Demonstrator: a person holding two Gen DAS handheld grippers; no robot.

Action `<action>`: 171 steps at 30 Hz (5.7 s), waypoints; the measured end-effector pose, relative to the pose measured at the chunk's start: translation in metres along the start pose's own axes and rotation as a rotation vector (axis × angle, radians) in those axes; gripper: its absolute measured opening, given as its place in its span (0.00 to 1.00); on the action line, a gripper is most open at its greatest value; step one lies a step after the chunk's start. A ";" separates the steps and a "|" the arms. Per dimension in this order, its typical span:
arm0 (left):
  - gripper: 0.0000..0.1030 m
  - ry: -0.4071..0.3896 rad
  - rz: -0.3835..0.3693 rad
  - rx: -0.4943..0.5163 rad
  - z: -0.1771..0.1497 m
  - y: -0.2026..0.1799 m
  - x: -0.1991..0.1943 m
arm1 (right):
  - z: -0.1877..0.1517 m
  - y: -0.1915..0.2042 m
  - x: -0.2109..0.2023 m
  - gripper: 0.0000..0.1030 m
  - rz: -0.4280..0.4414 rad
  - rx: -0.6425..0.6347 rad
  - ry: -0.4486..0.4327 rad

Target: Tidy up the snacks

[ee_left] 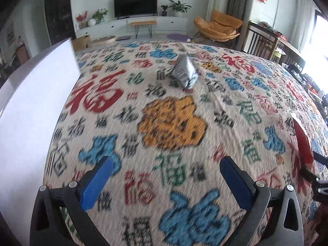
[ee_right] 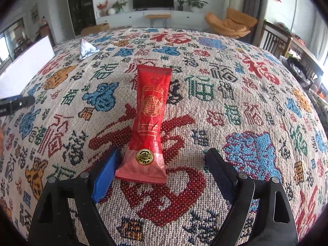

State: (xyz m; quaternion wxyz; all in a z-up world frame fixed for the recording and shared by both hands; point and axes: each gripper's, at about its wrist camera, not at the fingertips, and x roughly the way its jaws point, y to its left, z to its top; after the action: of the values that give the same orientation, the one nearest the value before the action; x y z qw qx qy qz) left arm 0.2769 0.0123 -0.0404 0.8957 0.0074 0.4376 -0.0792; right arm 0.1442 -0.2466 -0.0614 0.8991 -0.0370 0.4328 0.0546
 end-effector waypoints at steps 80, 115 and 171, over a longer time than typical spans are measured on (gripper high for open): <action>1.00 0.045 0.018 0.044 -0.106 -0.009 -0.049 | 0.000 0.000 0.001 0.85 -0.003 -0.001 0.000; 0.46 -0.166 -0.280 -0.272 -0.051 0.078 -0.208 | 0.109 0.048 -0.059 0.13 0.272 0.090 0.148; 0.97 -0.090 0.462 -0.430 -0.143 0.266 -0.275 | 0.100 0.456 -0.140 0.78 0.397 -0.583 0.089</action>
State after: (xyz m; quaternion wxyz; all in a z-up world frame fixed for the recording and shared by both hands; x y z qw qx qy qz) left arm 0.0383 0.3241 0.0723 0.8895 -0.0863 0.3909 0.2204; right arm 0.0754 0.2074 0.1012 0.8031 -0.2094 0.4364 0.3476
